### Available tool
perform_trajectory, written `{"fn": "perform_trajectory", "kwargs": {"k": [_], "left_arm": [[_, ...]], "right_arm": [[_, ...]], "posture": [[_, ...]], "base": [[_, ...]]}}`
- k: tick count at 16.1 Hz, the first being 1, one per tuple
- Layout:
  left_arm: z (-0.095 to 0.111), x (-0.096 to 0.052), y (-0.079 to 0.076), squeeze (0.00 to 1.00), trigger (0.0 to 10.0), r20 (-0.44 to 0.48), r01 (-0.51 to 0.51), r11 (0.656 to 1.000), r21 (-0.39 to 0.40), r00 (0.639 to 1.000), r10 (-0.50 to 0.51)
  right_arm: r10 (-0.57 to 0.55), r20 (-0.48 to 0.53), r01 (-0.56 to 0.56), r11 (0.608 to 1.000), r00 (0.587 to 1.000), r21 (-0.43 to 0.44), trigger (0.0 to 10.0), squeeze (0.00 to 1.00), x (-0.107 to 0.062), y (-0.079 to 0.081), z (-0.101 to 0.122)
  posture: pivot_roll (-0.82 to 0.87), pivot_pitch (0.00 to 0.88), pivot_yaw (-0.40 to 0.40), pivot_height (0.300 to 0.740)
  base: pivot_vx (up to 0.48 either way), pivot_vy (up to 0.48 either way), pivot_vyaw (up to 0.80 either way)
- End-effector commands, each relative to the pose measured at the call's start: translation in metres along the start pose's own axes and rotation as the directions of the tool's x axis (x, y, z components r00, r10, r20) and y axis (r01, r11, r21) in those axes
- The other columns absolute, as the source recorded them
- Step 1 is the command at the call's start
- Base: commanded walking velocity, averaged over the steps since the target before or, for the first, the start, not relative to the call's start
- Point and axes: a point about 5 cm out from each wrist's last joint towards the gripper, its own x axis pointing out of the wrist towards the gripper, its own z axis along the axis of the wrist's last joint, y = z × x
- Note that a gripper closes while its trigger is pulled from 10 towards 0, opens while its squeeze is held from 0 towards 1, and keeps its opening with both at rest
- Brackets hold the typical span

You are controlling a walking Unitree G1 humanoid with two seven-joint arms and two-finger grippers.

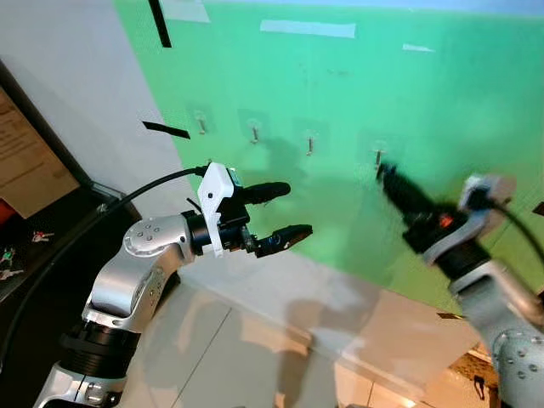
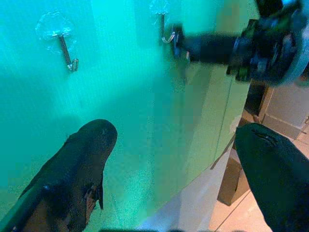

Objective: Hang keys on a hook

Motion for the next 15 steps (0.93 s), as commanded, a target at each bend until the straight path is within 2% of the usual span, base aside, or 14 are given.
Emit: {"fn": "perform_trajectory", "kwargs": {"k": [1, 8, 10, 14, 15], "left_arm": [[0.0, -0.001, 0.002, 0.0, 10.0, -0.021, -0.003, 1.0, 0.006, 1.0, 0.003], [0.0, -0.001, 0.002, 0.0, 10.0, -0.022, -0.002, 1.0, 0.004, 1.0, 0.002], [0.0, -0.001, 0.002, 0.0, 10.0, -0.023, 0.001, 1.0, 0.003, 1.0, -0.001], [0.0, 0.0, 0.002, 0.0, 10.0, -0.022, 0.005, 1.0, 0.002, 1.0, -0.005], [0.0, 0.0, 0.002, 0.0, 10.0, -0.023, 0.006, 1.0, 0.001, 1.0, -0.006]], "right_arm": [[0.047, 0.044, -0.047, 0.999, 0.998, 0.003, 10.0, 0.0, 0.002, 0.007, 0.007], [0.089, 0.043, -0.089, 0.996, 0.995, 0.012, 10.0, 0.0, 0.003, 0.013, 0.006], [0.152, 0.021, -0.152, 0.988, 0.988, 0.016, 10.0, 0.0, 0.0, 0.021, 0.003], [0.205, 0.031, -0.206, 0.978, 0.978, 0.026, 10.0, 0.0, 0.0, 0.028, 0.004], [0.267, 0.056, -0.27, 0.961, 0.962, 0.058, 10.0, 0.0, -0.001, 0.036, 0.007]], "posture": [[-0.18, 0.0, 0.152, 0.74], [-0.18, 0.0, 0.153, 0.74], [-0.18, 0.0, 0.154, 0.74], [-0.18, 0.0, 0.156, 0.74], [-0.18, 0.0, 0.156, 0.74]], "base": [[0.0, 0.0, 0.0], [0.0, 0.0, 0.0], [0.0, 0.0, 0.0], [0.0, 0.0, 0.0], [0.0, 0.0, 0.0]]}}
